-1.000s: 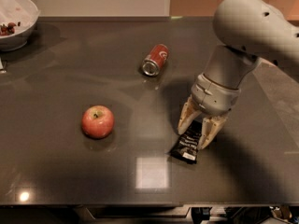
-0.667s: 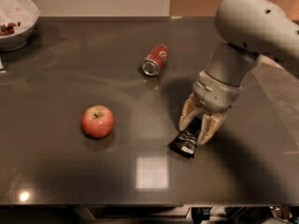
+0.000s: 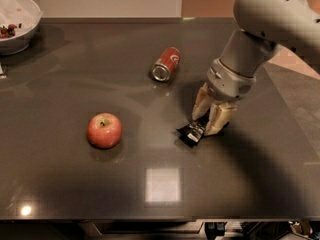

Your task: Move rxbar chocolate near coke can

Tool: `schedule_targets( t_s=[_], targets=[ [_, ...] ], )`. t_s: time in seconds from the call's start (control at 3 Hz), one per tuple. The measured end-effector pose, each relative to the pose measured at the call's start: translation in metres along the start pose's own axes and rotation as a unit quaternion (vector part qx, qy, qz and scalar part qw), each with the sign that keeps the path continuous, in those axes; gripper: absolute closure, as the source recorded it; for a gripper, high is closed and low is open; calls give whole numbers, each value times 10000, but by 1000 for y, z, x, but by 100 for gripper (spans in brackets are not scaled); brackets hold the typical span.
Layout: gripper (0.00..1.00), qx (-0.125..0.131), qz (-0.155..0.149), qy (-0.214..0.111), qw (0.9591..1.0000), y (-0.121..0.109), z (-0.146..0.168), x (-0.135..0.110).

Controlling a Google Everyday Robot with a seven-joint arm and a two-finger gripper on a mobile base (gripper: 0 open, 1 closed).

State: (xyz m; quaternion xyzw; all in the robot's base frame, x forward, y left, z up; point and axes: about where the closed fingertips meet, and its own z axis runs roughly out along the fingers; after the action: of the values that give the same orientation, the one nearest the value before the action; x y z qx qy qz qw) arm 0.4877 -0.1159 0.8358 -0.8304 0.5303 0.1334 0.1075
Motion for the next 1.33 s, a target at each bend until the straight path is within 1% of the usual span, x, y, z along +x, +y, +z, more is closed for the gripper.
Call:
schedule_targets(
  t_s=[0.33, 0.67, 1.0, 1.33],
  targets=[
    [100, 368, 496, -45, 9981, -42, -11, 6],
    [100, 618, 760, -69, 9952, -78, -17, 8],
    [100, 820, 1041, -36, 9912, -115, -21, 16],
    [100, 999, 1247, 25, 9871, -145, -22, 25]
  ],
)
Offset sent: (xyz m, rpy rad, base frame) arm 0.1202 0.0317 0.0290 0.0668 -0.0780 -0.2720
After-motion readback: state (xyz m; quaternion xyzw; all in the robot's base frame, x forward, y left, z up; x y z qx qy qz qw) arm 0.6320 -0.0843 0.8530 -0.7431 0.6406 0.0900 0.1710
